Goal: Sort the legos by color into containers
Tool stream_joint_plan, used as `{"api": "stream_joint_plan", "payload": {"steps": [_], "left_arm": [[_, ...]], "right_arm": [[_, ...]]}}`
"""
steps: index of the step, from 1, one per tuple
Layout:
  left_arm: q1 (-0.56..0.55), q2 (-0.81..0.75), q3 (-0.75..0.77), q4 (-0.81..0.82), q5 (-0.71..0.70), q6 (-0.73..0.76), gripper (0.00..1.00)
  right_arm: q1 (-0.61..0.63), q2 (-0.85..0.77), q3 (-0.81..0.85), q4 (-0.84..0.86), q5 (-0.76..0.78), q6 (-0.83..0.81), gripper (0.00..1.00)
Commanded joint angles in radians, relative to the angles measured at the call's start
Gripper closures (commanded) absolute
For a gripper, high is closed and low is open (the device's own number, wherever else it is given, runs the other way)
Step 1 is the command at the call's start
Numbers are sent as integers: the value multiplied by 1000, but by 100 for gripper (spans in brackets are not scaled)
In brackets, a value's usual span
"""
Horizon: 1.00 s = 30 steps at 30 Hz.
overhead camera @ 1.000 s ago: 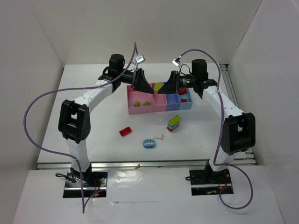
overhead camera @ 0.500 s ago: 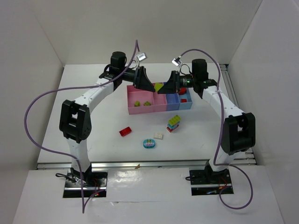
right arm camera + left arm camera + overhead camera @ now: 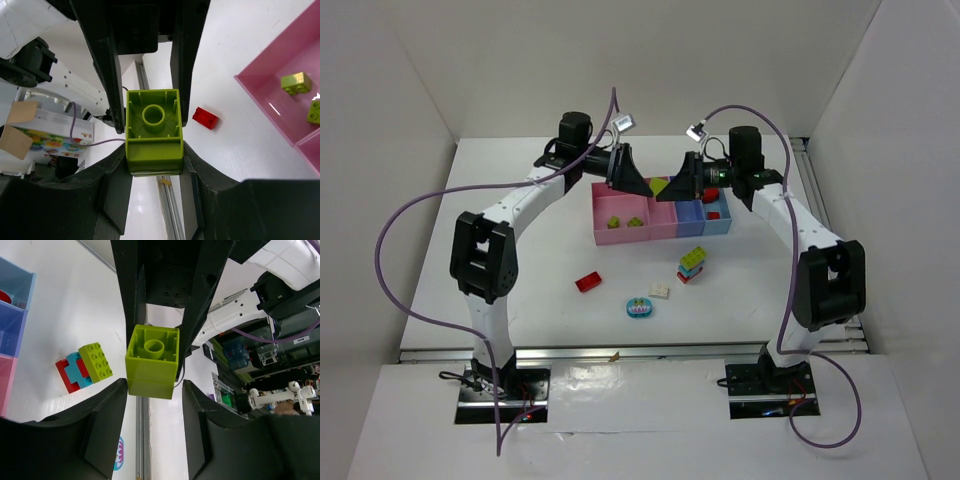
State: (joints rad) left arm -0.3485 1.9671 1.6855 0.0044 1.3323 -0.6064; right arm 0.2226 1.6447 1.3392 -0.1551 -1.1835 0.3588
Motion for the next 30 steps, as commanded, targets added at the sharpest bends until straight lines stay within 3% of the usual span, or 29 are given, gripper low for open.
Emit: {"api": "stream_joint_plan", "payload": {"steps": [1, 4, 6, 10, 13, 14, 15, 16, 17, 18, 19, 21, 22, 25, 30], "left_arm": [[-3, 15, 43, 3, 24, 16, 42], [-3, 15, 43, -6, 11, 28, 43], [-3, 15, 43, 8, 11, 11, 52], [-12, 15, 43, 65, 11, -24, 57], [-12, 27, 43, 42, 11, -24, 77], [-12, 27, 43, 28, 11, -13, 94], [-12, 36, 52, 14, 11, -13, 100], [-12, 36, 52, 14, 11, -13, 100], [-1, 36, 52, 14, 1, -13, 100], [-1, 36, 37, 5, 1, -13, 100], [9, 36, 25, 5, -8, -13, 100], [19, 36, 48, -90, -18, 61, 100], [19, 36, 72, -187, -18, 133, 100], [29, 36, 62, -230, -18, 169, 100], [29, 16, 42, -230, -7, 178, 100]], "right_arm": [[12, 7, 44, 48, -5, 5, 94], [12, 17, 54, 48, -5, 5, 94], [12, 17, 54, 48, -5, 5, 94], [23, 26, 64, 48, -5, 5, 94], [32, 46, 101, -44, -5, -68, 94], [32, 59, 136, -81, 5, -95, 91], [32, 69, 150, -130, 5, -113, 86], [32, 69, 161, -139, 5, -124, 77], [32, 69, 172, -139, 5, -124, 52], [32, 69, 172, -139, 5, -124, 37], [32, 79, 172, -149, 5, -124, 30], [21, 89, 199, -175, 5, -133, 25], [21, 89, 199, -175, 5, -133, 25], [12, 89, 199, -135, -5, -113, 25], [12, 98, 209, -104, -25, -95, 42]]}}
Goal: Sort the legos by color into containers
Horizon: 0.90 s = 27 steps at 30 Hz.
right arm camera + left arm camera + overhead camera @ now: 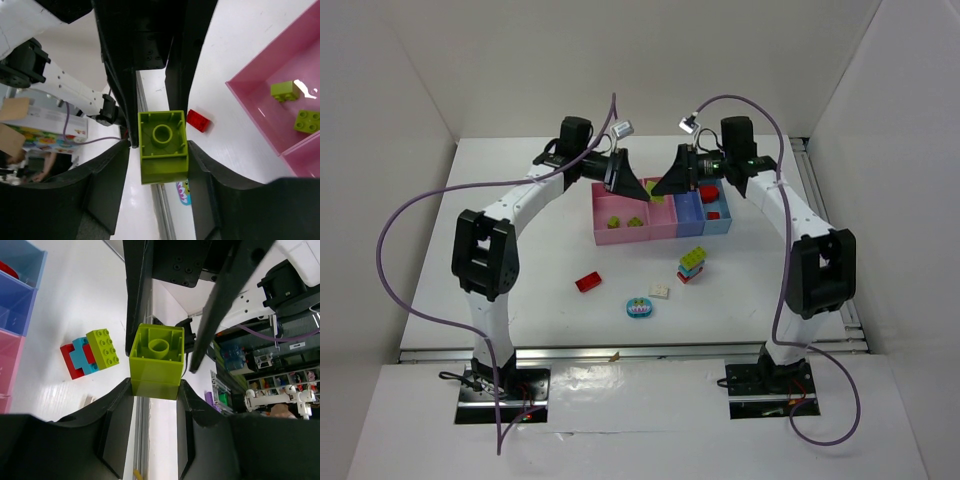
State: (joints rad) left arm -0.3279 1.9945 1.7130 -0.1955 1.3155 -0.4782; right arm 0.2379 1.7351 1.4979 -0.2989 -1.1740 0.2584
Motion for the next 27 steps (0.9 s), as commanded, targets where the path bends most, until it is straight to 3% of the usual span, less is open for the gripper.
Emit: {"api": "stream_joint_plan", "payload": {"steps": [1, 7, 12, 13, 14, 27], "left_arm": [[9, -11, 14, -21, 10, 50, 100], [9, -20, 5, -21, 10, 50, 100], [9, -30, -15, -42, 10, 72, 100], [18, -30, -32, -51, 10, 72, 100], [18, -30, -44, -51, 10, 81, 100], [116, -88, -294, -33, -54, 101, 100]], "right_arm": [[-3, 7, 50, 40, -35, 15, 45], [-3, 7, 30, 72, -35, 15, 69], [-3, -11, 7, 136, -35, 84, 63], [-3, -11, -5, 151, -35, 94, 78], [-3, -23, -14, 194, -35, 122, 100], [-3, -77, -145, 448, 184, 300, 100]]}}
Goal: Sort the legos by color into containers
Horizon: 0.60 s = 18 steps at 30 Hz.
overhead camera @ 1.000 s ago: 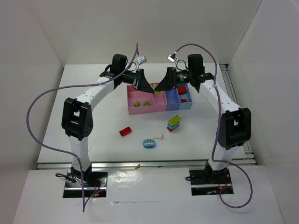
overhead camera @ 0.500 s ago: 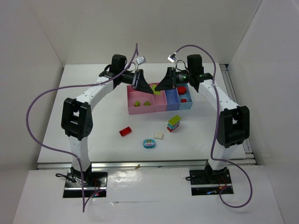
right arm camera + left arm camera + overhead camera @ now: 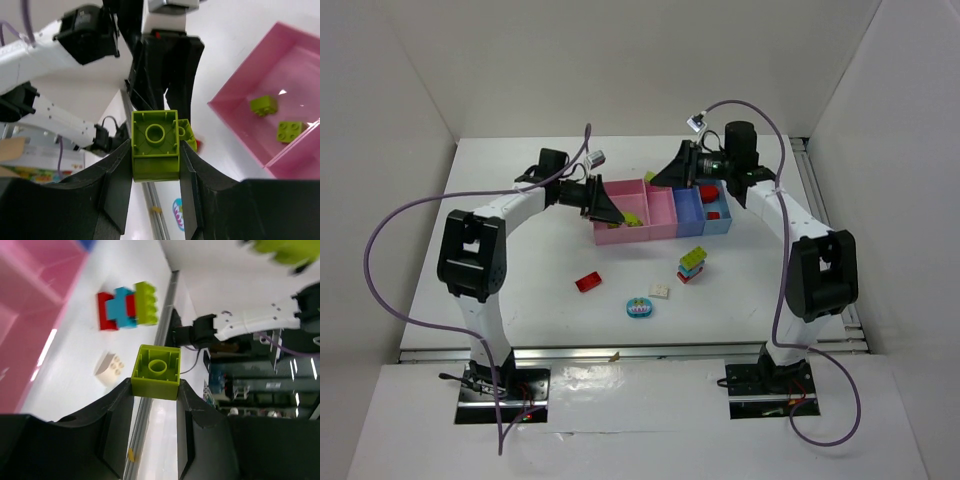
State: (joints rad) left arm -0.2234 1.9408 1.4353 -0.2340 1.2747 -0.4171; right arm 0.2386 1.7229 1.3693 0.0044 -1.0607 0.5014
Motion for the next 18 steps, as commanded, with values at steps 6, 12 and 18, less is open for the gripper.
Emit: {"api": "stream_joint_plan", "payload": {"steps": [6, 12, 18], "left_arm": [[21, -45, 62, -99, -282, 20, 100], [-7, 6, 244, -260, -648, -3, 100], [-16, 81, 321, -298, -761, -28, 100]], "right_arm": [[28, -8, 106, -125, 367, -29, 100], [50, -8, 126, -188, 576, -41, 100], [77, 12, 126, -250, 648, -76, 100]]}}
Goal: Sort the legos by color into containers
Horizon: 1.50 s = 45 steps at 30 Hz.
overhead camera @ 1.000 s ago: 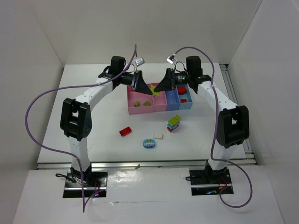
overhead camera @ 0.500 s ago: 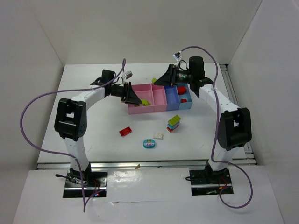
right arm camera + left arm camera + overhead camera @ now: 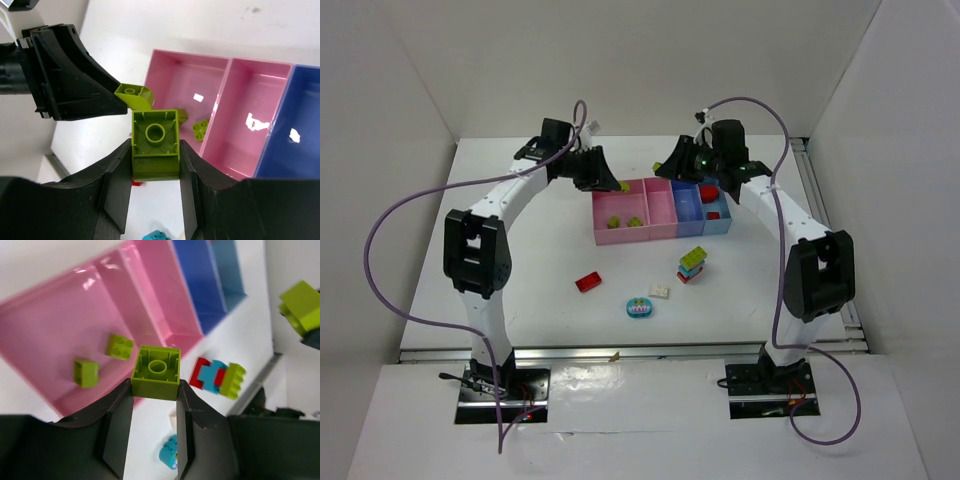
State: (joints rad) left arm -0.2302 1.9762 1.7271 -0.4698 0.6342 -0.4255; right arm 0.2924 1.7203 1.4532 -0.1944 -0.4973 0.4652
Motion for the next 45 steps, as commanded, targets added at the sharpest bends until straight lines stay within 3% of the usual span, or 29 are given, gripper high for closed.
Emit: {"api": "stream_joint_plan", "payload": {"steps": [1, 3, 5, 7, 8, 12, 19, 22, 23, 24, 26, 28, 29, 36, 42, 45], "left_arm": [[-9, 46, 29, -72, -134, -19, 100], [-20, 58, 54, -82, -155, -19, 100], [-20, 72, 63, -101, -165, -19, 92], [-20, 82, 86, -115, -165, -10, 74], [-20, 82, 86, -124, -165, -10, 52], [-29, 69, 106, -133, -174, -10, 21], [-20, -6, 204, -262, -302, -21, 19], [21, -69, 152, -273, -341, -65, 19], [31, -85, 135, -273, -355, -74, 19], [43, -99, 121, -273, -375, -75, 19], [43, -131, 88, -273, -433, -87, 18], [54, -148, 78, -273, -462, -98, 13], [63, -158, 50, -273, -472, -108, 13], [63, -189, 8, -262, -443, -128, 13], [43, -178, -4, -244, -372, -96, 14], [32, -188, -18, -234, -383, -87, 14]], "right_arm": [[34, 15, 42, -51, 94, -40, 100], [45, 27, 53, -83, 117, -66, 100], [57, 47, 62, -105, 128, -80, 100], [71, 58, 72, -115, 154, -91, 100], [80, 70, 82, -116, 154, -91, 100], [99, 105, 104, -116, 154, -91, 100], [146, 234, 228, -148, 175, -131, 98], [168, 295, 288, -166, 198, -151, 91], [180, 309, 320, -178, 198, -151, 85], [189, 333, 338, -178, 209, -151, 64], [189, 357, 404, -218, 235, -169, 53], [202, 366, 440, -256, 255, -169, 32], [202, 366, 440, -257, 269, -169, 29], [202, 110, 216, -204, 483, -116, 31], [192, -164, -75, -284, 658, 22, 35], [192, -280, -181, -373, 746, 111, 29]]}}
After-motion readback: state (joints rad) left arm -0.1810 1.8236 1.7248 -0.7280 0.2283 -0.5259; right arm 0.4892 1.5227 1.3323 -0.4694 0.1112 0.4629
